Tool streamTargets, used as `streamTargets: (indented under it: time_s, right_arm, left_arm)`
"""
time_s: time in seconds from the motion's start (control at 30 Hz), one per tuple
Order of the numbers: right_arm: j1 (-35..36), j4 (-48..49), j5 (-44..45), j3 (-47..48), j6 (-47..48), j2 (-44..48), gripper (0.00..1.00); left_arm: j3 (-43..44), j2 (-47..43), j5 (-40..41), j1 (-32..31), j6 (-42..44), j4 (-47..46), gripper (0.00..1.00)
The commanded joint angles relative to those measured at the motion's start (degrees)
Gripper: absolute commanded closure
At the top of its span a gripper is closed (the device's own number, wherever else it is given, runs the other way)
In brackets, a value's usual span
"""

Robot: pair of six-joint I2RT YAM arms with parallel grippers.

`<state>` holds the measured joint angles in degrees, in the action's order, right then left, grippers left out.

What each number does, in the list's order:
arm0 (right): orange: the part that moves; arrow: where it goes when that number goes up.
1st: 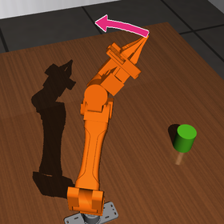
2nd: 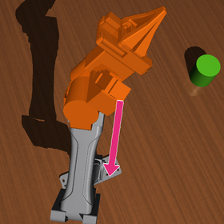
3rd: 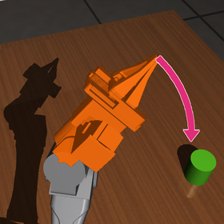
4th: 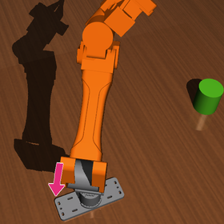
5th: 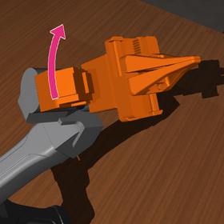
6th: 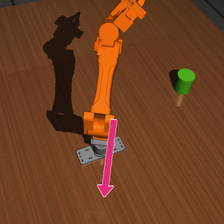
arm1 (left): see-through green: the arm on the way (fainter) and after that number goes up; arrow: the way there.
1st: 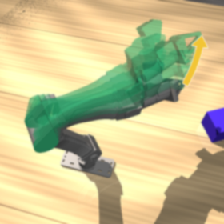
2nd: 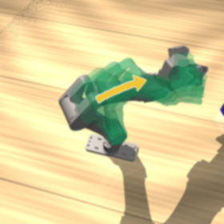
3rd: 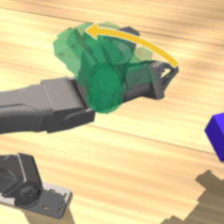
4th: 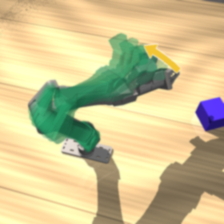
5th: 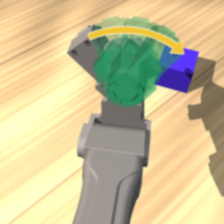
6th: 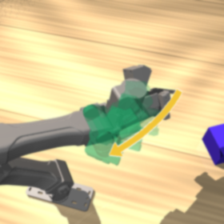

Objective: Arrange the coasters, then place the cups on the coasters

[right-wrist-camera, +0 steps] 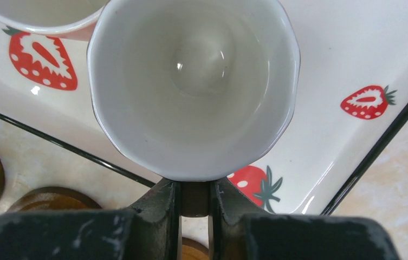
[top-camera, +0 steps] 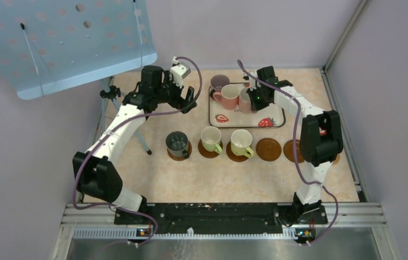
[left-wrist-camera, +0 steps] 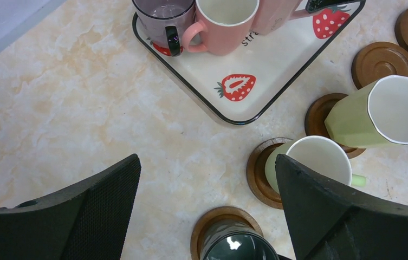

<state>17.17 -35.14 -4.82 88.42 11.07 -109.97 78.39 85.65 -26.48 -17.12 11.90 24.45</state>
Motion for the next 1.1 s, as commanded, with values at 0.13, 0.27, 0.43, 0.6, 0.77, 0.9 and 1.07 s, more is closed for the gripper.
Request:
streamTargets:
  time_s: [0.13,0.27,0.43,0.6,0.77,0.9,1.07]
  right_arm:
    - [-0.37,3.93,-1.34,-4.95,0.49,7.53,1.0]
    - [-2.7,6.41,-2.7,-9.3,-0.43,14.32,1.0]
    - [-5.84,6.73,-5.95,-14.92,-0.16,24.04,1.0]
    - [-7.71,4.07,-6.42,-21.74,2.63,33.76,1.0]
    - [-7.9,-0.65,-7.96,-28.99,6.58,43.62,1.0]
    - [-7.91,-3.92,-8.61,-34.26,8.24,50.76,1.0]
    - [-7.99,-4.55,-8.02,-39.22,10.71,57.19,1.0]
  left_arm:
    - [-0.35,-1.11,-0.18,0.18,0.49,-2.04,0.01]
    - [-0.59,-0.82,-1.21,0.16,0.2,-2.52,0.01]
    - [-1.65,-1.0,-2.31,0.18,-0.44,-3.56,0.01]
    - [-2.04,-1.03,-2.72,0.16,-0.43,-4.39,0.01]
    - [-2.17,-1.08,-3.64,0.18,-0.66,-4.67,0.01]
    - [-2.25,-1.3,-4.22,0.16,-0.84,-4.67,0.01]
    - [-2.89,-1.62,-4.97,0.16,-1.14,-4.84,0.01]
